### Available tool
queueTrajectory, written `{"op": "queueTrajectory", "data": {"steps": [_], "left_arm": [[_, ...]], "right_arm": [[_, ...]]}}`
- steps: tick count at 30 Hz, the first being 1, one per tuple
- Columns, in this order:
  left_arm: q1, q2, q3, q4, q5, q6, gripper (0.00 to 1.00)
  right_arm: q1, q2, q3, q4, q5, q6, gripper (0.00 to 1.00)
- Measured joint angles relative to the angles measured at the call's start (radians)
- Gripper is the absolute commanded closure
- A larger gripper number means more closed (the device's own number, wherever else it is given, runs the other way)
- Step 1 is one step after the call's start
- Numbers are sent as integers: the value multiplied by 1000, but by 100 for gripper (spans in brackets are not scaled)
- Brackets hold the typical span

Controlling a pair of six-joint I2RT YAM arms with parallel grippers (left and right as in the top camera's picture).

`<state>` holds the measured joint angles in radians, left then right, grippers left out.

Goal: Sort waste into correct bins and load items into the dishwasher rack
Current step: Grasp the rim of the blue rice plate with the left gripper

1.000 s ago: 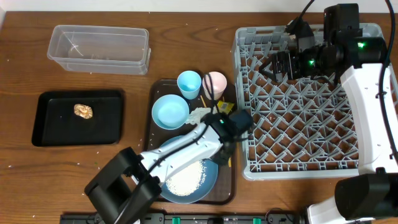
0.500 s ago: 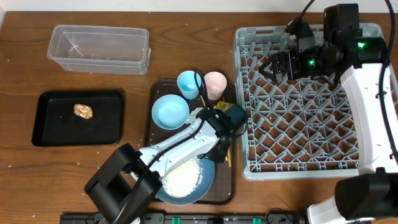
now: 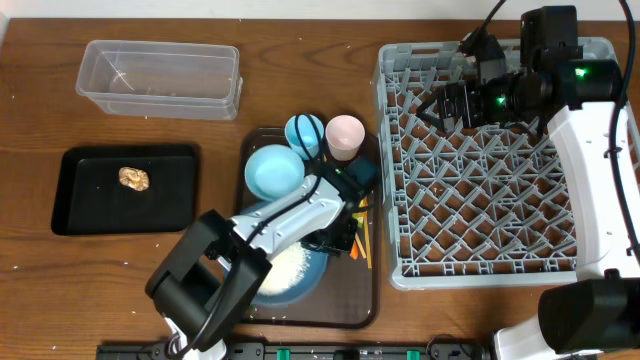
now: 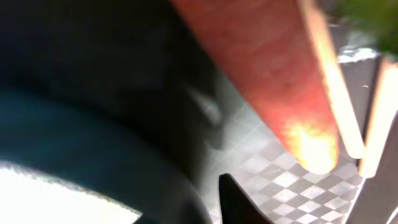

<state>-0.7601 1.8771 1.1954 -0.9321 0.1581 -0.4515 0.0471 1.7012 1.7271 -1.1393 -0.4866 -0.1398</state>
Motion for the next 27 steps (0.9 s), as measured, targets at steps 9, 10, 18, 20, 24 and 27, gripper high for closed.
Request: {"op": "queueTrajectory", "data": {"steps": [9,10,18,20,24,27], "left_arm": [[3,-2,0,-5,-19,-4,94],[3,-2,0,-5,-20,-5,94],[2,-1,18,-60,-24,-1,94],[2,-2,36,-102,-24,2,94],[3,-34,51,-146,-18,0,94],[3,-105,51,-169,-14,-7,94]], "right_arm": [[0,0,0,13,13,0,1],[0,0,0,14,14,0,1],[0,0,0,23,16,-4,1],[0,0,0,28,16,-7,1],[0,0,0,39,16,-12,1],[0,0,0,43,16,-16,1]]}}
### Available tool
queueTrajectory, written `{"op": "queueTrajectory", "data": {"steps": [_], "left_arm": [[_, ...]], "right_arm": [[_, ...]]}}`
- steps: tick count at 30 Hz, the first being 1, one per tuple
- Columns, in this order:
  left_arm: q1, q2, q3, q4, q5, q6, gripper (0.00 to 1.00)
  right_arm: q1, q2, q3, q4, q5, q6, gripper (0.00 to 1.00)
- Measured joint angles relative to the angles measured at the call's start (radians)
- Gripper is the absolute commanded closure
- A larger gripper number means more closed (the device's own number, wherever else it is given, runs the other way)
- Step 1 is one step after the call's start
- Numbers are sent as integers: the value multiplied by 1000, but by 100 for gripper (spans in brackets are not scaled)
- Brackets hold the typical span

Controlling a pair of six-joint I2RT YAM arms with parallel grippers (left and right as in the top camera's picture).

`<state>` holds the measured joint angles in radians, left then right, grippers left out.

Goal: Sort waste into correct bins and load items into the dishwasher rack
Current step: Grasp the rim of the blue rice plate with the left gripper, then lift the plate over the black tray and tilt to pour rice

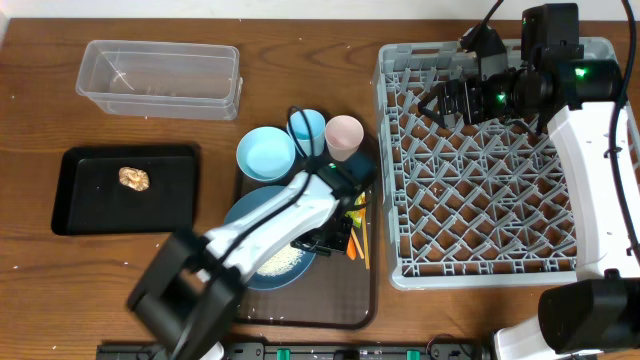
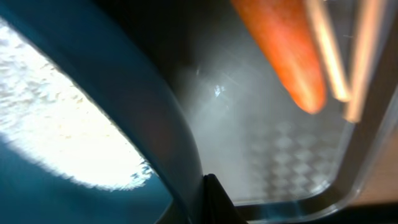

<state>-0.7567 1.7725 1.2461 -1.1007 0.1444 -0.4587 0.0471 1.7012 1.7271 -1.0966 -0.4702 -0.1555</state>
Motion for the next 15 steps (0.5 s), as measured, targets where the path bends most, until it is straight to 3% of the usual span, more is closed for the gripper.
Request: {"op": "queueTrajectory", "data": {"steps": [9,15], "left_arm": [[21,-314,2,-25,10,-18,94],[118,-412,5,-55,-19,-19,94]], "right_arm": [[0,0,0,0,0,-4,1],[0,0,0,-2,0,-7,1]]}}
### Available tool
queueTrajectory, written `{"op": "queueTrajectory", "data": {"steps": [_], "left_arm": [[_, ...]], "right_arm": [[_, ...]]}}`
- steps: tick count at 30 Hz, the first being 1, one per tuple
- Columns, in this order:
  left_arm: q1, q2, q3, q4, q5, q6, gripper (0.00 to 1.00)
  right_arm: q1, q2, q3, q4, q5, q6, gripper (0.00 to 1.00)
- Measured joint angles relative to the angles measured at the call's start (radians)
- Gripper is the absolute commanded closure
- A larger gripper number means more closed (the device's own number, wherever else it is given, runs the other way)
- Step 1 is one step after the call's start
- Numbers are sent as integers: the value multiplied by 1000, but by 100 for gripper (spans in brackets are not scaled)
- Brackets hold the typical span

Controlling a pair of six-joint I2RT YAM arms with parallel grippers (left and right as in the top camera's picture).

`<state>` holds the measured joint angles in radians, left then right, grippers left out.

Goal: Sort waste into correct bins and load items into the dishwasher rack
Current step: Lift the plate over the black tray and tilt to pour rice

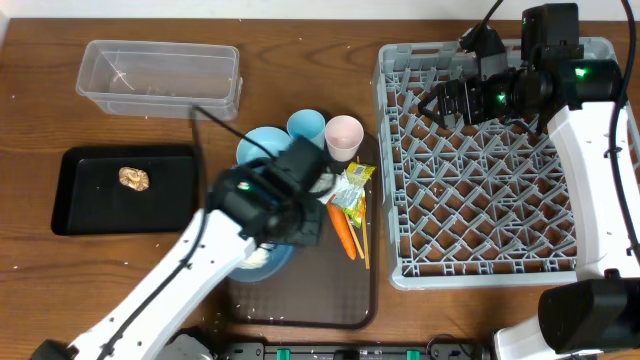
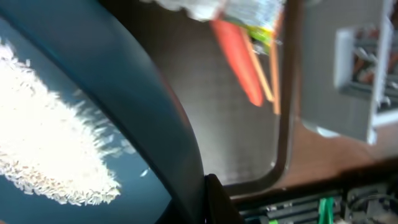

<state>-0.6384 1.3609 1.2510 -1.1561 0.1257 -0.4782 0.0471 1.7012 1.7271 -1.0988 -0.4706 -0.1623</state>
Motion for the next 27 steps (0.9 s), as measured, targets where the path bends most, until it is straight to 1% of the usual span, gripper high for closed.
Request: {"op": "queueTrajectory", "data": {"steps": [4,11,18,27], "left_arm": [[85,-2,0,-8,-18,21,94],[272,-2,0,26,-29,114,94],[482,-2,0,152,-28,207,94],[663,-2,0,328,-20,304,93]], "right_arm": [[0,0,0,0,0,0,1],[0,0,0,0,0,0,1],[0,0,0,-1,0,0,1],[0,0,0,-1,0,0,1]]}}
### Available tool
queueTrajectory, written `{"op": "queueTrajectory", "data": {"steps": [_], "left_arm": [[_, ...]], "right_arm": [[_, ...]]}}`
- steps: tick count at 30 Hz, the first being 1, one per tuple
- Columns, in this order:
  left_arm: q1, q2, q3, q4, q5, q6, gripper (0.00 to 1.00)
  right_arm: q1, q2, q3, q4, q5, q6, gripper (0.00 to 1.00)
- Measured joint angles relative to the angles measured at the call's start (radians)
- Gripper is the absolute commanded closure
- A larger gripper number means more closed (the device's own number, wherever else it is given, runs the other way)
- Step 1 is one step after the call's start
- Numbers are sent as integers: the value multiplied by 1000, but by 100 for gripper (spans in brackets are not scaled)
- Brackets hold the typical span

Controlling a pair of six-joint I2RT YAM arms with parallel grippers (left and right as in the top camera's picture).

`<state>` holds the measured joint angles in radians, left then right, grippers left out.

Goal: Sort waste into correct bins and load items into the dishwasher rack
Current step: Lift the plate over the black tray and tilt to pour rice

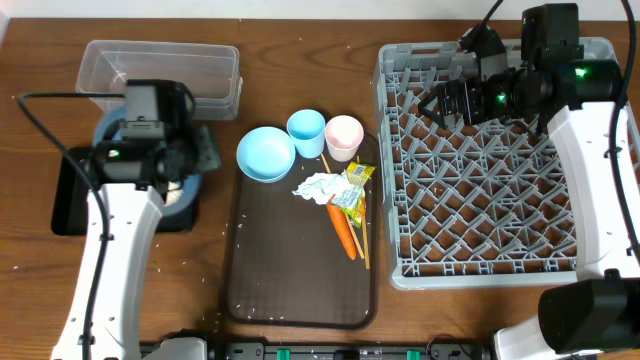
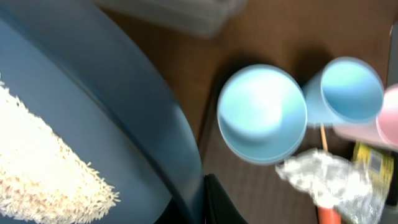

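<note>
My left gripper (image 2: 202, 200) is shut on the rim of the dark blue plate (image 2: 93, 112), which carries white rice (image 2: 37, 168). In the overhead view the plate (image 1: 112, 128) hangs over the black tray (image 1: 70, 205) at the left, held by the left gripper (image 1: 200, 152). The light blue bowl (image 1: 265, 155), blue cup (image 1: 305, 130) and pink cup (image 1: 343, 135) stand on the brown tray (image 1: 290, 280). Beside them lie a crumpled wrapper (image 1: 318, 187), a green packet (image 1: 352, 185), a carrot (image 1: 342, 228) and chopsticks (image 1: 363, 240). My right gripper (image 1: 428, 107) hovers open over the grey dishwasher rack (image 1: 490, 200).
A clear plastic bin (image 1: 160, 75) stands at the back left, just behind the held plate. The left arm runs down the table's left side, and the right arm comes in along the right edge of the rack.
The left gripper, still shut on the plate, has moved from above the brown tray's left part to above the black tray. The right arm has not moved.
My left gripper was low at the plate's right rim on the brown tray, beside the carrot. Then the plate was off the tray in the gripper and further left. Now it is over the black tray, covering the food scrap there.
</note>
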<state>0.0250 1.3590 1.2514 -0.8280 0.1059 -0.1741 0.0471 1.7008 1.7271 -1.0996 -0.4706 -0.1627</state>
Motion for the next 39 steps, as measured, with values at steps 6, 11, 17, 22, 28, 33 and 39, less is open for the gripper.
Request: {"op": "queueTrajectory", "data": {"steps": [6,11,17,22,28,33,39], "left_arm": [[92,6,0,109,37,29,94],[172,32,0,153,79,46,94],[270,97,0,220,171,50,94],[333,144,0,261,272,60,94],[405,154,0,264,396,91,94],[492,154,0,264,536,127,94],[597,154,0,264,723,166,94]], "right_arm": [[0,0,0,0,0,0,1],[0,0,0,0,0,1,1],[0,0,0,0,0,2,1],[0,0,0,-2,0,5,1],[0,0,0,-3,0,5,1],[0,0,0,-3,0,5,1],[0,0,0,-3,0,5,1]]}}
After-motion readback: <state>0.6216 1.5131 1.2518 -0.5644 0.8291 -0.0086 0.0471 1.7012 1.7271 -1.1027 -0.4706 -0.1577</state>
